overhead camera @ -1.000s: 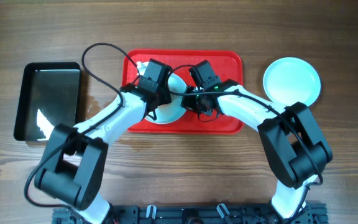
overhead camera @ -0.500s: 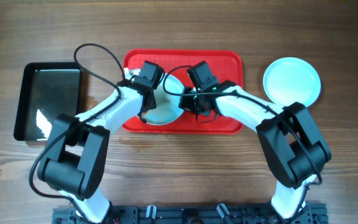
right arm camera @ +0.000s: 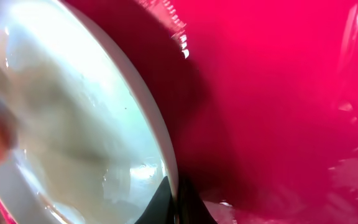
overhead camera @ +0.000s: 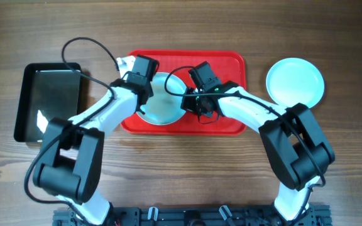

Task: Clean dirty plates on tray and stack at the side
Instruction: 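Scrub the last plate with the sponge while the right gripper holds it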

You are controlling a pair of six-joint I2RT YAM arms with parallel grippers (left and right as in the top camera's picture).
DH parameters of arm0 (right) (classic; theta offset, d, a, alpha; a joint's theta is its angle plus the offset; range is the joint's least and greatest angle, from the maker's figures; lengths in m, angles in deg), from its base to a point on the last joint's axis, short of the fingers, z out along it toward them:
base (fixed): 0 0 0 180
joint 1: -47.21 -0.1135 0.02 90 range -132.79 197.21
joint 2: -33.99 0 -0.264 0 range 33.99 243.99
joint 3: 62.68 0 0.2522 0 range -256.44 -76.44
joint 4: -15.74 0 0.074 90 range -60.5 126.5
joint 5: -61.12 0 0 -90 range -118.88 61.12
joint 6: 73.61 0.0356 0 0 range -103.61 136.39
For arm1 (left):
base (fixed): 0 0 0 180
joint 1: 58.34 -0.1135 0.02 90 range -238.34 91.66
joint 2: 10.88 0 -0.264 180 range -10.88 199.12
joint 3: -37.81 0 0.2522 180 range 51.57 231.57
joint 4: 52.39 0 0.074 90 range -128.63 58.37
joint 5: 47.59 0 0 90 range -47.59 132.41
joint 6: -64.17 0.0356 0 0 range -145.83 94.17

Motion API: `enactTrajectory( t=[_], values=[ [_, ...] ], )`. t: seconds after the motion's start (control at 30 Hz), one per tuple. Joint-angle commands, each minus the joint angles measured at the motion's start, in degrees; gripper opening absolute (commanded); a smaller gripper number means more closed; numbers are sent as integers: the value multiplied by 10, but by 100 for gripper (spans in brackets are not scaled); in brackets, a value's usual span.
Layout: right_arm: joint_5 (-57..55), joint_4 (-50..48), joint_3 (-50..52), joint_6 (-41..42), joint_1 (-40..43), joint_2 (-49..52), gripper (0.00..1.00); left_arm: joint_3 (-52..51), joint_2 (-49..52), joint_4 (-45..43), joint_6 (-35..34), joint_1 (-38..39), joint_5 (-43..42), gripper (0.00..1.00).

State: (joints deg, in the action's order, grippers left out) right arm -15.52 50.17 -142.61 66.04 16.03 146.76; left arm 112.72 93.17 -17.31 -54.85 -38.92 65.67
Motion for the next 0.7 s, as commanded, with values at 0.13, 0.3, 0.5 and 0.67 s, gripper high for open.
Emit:
enactTrajectory(
  t=[0.13, 0.3, 0.5, 0.67],
  values=[
    [-76, 25, 29, -12, 12, 33, 4, -7, -50, -45, 1, -15, -311, 4],
    [-75, 26, 29, -1, 12, 33, 4, -8, -23, -40, 1, 2, -359, 4],
    [-74, 25, 29, -1, 12, 33, 4, -8, 22, -40, 1, 22, -359, 4],
    [-74, 26, 29, -1, 12, 33, 4, -8, 47, -35, 3, 18, -302, 5]
  ],
)
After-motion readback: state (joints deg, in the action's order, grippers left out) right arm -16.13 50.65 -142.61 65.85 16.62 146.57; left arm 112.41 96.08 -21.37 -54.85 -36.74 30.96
